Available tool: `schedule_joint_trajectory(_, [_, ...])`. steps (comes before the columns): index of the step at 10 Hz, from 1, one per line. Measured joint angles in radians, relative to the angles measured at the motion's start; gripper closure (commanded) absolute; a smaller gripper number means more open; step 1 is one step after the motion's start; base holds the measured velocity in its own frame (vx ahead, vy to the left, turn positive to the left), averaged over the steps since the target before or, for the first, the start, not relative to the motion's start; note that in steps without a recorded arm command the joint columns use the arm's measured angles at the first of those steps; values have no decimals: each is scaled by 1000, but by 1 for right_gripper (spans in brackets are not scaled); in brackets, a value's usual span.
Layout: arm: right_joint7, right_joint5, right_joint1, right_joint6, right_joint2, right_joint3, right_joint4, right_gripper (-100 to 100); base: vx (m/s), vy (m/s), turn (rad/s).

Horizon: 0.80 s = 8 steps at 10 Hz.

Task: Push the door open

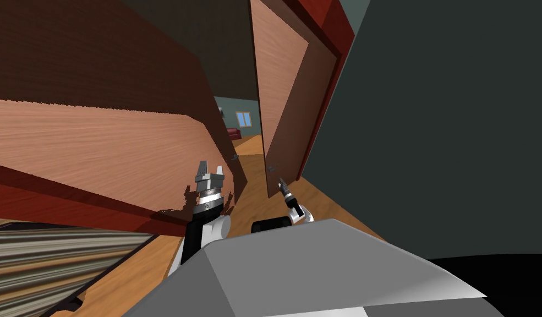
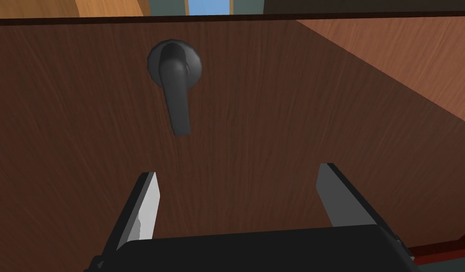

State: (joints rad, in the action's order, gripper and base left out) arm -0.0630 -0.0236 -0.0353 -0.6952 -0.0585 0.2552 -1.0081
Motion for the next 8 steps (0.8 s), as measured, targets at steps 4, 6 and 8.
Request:
schedule_joint_trajectory(4, [1,-7,30,-23,12,12,79,-100,66,-91,71])
schedule_joint_trajectory(6, [2,-12,57,-36,23,20,138,-100,114,-156,96])
schedule_joint_trajectory(8, [0,-18,71,-42,30,30,176,-100,109,-128,68])
